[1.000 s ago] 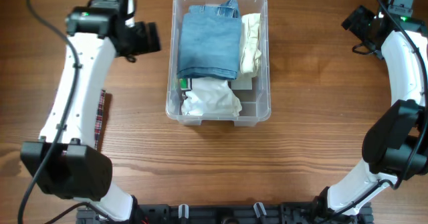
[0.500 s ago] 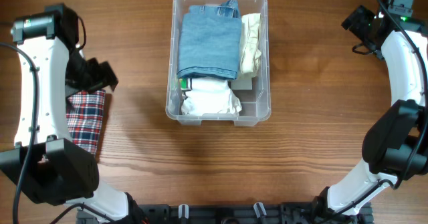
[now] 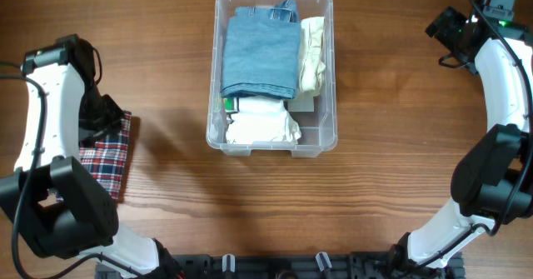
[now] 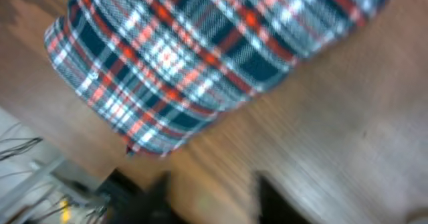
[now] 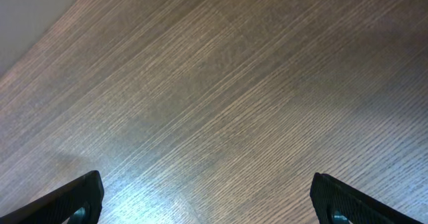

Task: Pack container

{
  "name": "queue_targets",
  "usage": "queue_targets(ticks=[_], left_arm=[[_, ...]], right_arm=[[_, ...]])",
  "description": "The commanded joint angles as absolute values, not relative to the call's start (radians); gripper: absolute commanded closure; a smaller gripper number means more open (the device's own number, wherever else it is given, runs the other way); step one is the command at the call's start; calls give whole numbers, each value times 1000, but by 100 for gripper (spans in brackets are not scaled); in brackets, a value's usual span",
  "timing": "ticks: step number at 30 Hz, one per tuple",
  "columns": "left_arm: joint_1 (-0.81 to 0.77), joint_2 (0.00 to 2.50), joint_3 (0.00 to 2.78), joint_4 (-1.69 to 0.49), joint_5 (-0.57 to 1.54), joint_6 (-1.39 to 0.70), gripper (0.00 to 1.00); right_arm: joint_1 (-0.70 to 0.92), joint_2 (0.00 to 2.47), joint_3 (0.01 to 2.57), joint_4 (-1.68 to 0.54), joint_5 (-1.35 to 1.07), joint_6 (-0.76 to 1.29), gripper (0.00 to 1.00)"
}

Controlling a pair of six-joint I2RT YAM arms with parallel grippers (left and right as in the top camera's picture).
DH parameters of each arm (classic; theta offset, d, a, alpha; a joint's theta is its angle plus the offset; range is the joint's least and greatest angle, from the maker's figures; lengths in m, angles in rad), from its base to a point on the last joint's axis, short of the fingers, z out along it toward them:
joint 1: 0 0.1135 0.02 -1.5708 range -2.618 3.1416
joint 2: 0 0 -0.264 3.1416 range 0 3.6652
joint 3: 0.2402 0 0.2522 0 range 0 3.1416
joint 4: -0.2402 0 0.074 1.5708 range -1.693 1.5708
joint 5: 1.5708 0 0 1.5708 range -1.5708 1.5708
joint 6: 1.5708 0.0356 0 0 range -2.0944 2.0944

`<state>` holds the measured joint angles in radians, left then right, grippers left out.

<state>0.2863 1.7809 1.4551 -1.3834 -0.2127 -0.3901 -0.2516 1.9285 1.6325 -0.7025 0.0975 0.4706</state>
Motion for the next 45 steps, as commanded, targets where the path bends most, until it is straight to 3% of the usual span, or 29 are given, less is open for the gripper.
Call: queue_targets(ticks=[1,14,26,37,45], left_arm=[[336,1768,1409,-1297,-227,-486,96],[434,1768,1118,-1016,-209,-585,96],[434,1791,1059,-596,66,-585,96],[309,1830,1060,-204,163,-524,96],[312,1691,1104,-277,246,-441,86]], right_arm=[[-248,1943,1628,-700,96,473,0],[-248,1943,1628,-700,96,473,0],[-248,1943,1628,-700,96,473,0],[-248,1943,1628,-700,96,473,0],[-248,1943,1628,-700,96,473,0]])
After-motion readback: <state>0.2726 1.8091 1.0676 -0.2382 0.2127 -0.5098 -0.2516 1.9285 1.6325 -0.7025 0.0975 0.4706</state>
